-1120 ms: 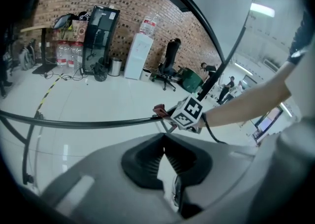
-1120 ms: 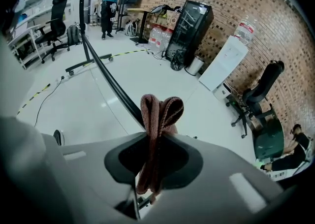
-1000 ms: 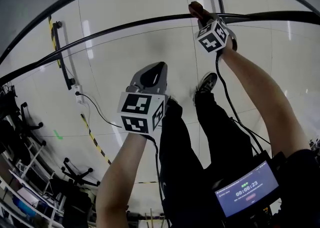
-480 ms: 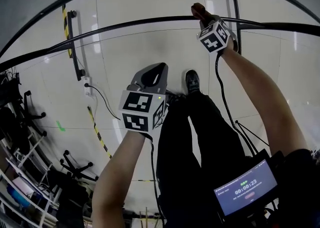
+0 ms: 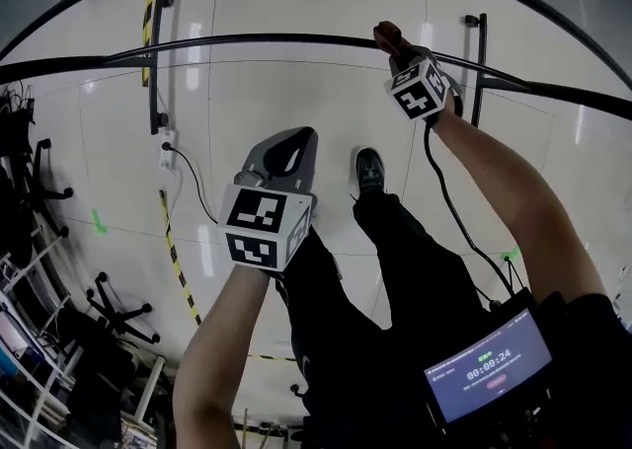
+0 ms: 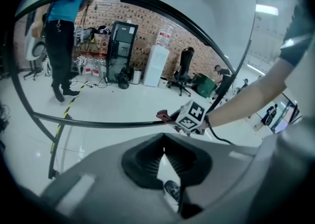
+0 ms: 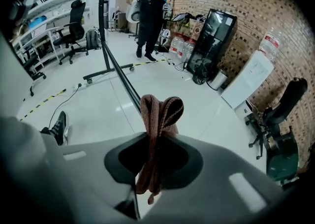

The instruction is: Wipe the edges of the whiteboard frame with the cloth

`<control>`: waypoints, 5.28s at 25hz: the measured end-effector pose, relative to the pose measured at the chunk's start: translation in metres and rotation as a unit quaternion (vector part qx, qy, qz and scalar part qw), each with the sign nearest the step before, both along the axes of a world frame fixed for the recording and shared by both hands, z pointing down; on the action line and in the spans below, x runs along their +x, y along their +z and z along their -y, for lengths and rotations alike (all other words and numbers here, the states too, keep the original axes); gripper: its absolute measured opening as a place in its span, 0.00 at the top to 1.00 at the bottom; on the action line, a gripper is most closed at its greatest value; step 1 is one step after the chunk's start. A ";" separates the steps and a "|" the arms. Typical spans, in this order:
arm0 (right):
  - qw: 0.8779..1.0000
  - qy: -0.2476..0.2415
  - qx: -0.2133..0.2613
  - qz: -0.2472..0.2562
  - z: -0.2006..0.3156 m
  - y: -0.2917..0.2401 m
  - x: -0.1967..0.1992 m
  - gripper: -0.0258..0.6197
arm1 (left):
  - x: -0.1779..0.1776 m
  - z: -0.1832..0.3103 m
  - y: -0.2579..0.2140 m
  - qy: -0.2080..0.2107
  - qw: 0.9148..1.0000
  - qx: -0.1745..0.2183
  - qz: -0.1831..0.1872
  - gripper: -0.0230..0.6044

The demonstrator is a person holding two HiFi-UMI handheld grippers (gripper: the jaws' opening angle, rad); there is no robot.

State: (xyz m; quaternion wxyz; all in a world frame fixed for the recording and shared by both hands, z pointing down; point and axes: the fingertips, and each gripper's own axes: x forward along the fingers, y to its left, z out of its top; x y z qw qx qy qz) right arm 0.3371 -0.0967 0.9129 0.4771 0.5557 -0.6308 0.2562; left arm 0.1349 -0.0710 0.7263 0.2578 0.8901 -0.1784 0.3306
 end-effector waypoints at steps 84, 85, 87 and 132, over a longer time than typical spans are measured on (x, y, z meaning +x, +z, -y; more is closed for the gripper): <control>0.982 -0.183 -0.017 -0.036 0.342 -0.004 -0.423 0.87 | -0.419 0.245 0.024 -0.272 0.961 -0.028 -0.045 0.96; 0.982 -0.184 -0.017 -0.037 0.345 -0.004 -0.426 0.87 | -0.420 0.246 0.025 -0.273 0.960 -0.030 -0.046 0.96; 0.981 -0.188 -0.018 -0.038 0.350 -0.003 -0.431 0.87 | -0.423 0.247 0.028 -0.275 0.960 -0.034 -0.048 0.96; 0.924 -0.349 0.008 0.154 0.336 -0.028 -0.597 0.87 | -0.489 0.263 0.036 -0.352 0.932 -0.047 -0.078 0.96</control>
